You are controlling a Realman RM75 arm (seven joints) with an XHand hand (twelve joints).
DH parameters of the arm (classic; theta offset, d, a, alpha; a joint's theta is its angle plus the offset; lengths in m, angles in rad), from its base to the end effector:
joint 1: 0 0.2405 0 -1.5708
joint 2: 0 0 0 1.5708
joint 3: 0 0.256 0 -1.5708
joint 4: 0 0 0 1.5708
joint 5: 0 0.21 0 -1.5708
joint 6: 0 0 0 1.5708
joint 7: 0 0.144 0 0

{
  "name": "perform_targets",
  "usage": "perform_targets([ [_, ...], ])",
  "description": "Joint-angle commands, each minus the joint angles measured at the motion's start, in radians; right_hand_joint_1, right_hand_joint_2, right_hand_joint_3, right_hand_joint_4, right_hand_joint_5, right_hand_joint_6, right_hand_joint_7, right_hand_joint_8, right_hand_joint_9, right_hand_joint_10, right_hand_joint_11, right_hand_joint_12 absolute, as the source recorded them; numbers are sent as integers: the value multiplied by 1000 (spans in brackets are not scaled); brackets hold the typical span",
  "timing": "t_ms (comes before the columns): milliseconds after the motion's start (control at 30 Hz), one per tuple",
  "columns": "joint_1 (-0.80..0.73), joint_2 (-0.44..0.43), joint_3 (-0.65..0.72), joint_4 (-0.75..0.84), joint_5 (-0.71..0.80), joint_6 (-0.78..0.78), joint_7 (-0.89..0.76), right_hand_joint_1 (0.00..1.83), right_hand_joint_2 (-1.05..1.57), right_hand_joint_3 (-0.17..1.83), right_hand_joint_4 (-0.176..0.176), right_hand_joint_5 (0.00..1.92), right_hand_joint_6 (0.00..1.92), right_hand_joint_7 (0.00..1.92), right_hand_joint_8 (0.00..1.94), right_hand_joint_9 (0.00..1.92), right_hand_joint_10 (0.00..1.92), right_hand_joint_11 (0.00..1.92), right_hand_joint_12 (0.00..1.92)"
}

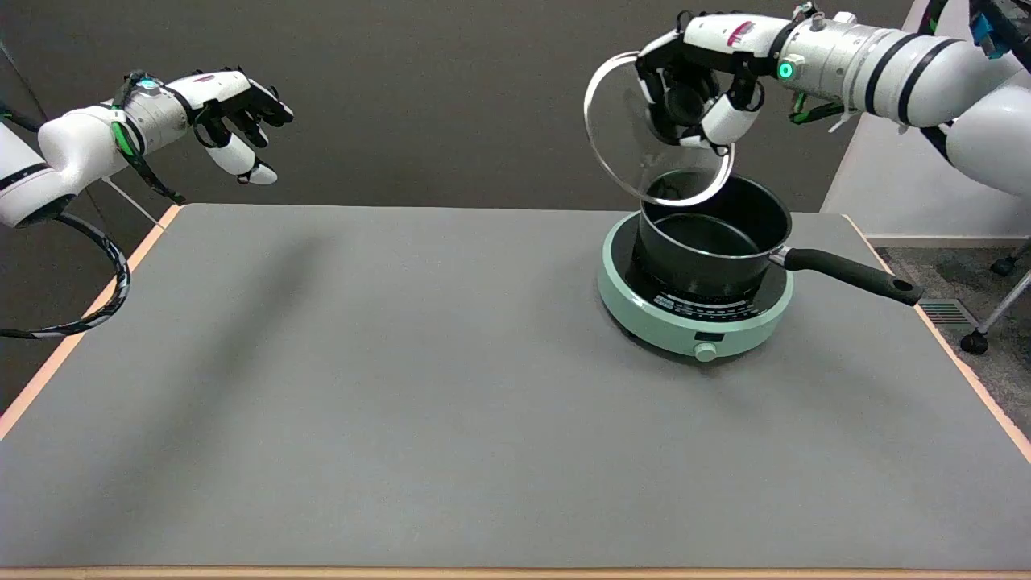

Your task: Place the pot lid onto the table.

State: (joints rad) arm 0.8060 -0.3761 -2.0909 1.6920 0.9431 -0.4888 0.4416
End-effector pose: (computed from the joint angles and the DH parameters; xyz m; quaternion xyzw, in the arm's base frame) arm -0.0111 -0.3977 0.3979 0.7497 -0.0620 -0.0207 0.6585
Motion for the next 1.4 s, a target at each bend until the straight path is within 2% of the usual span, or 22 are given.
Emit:
perform_targets([
  [33,62,-94,-23,25,48,54,0,1519,710,1007,176,511,1667,860,1558,768,1762,652,1811],
  [433,201,-192,-177,53,48,51,1,1520,707,1013,176,519,1657,861,1555,771,1767,657,1820],
  [967,380,-384,-487,-81,110,9,3,1520,707,1016,176,519,1657,858,1559,771,1772,656,1832],
  [1200,337,-473,-501,-167,129,-32,-3,1520,706,1022,176,519,1662,856,1566,770,1779,654,1836],
  [1400,301,-522,-501,-183,84,-39,-7,1520,705,1025,176,524,1656,857,1568,770,1782,654,1832],
])
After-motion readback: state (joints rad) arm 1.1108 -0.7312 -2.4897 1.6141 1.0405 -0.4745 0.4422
